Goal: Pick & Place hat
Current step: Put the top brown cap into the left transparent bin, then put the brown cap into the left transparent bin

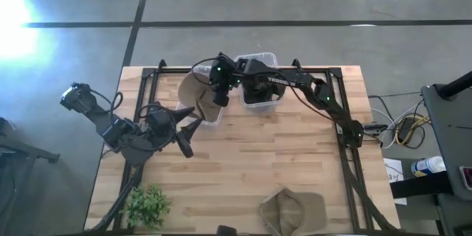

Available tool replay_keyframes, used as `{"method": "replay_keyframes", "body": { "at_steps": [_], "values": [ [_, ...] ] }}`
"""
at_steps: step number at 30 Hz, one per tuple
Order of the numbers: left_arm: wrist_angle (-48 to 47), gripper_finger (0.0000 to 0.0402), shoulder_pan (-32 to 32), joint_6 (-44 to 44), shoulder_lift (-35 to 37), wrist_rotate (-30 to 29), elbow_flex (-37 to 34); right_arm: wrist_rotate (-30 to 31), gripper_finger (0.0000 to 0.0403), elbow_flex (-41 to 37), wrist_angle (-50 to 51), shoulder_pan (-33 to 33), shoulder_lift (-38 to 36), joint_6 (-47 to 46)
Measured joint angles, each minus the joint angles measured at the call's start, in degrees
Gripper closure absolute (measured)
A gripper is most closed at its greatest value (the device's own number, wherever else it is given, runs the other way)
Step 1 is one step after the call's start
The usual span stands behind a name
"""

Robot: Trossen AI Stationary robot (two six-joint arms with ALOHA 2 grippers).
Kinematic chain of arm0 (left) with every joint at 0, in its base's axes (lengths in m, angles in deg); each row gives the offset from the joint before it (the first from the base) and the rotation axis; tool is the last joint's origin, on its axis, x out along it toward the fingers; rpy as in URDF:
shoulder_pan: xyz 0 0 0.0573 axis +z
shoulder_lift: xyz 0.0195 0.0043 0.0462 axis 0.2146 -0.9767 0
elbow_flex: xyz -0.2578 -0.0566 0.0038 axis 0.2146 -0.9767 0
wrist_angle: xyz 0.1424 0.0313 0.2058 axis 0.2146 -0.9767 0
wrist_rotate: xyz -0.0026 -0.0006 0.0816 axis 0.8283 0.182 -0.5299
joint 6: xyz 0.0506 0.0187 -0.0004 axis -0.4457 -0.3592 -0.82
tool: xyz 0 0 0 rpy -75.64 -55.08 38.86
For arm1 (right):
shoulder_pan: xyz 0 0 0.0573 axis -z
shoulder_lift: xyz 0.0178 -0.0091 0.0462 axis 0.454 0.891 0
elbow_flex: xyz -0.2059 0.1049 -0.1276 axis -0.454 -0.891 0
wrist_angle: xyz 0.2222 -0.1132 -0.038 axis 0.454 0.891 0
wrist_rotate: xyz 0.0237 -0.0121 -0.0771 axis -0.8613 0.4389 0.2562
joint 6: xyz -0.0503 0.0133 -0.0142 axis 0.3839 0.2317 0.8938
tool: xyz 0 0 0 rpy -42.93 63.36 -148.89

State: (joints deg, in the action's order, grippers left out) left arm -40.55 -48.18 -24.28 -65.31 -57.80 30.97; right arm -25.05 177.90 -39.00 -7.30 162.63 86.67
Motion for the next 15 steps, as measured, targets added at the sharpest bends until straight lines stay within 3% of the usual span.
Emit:
{"method": "replay_keyframes", "body": {
  "at_steps": [10, 15],
  "values": [
    [-3.58, 0.0200, 0.04, 0.01, 0.02, -0.89, 0.00, 1.20, 0.0232, 8.35, 11.23, -0.24, -4.87, 4.27],
    [-6.76, 0.0200, 0.04, 0.63, 0.07, 1.04, 0.00, -5.16, 0.0220, 8.23, 27.23, -1.21, -10.12, 5.31]
  ]
}}
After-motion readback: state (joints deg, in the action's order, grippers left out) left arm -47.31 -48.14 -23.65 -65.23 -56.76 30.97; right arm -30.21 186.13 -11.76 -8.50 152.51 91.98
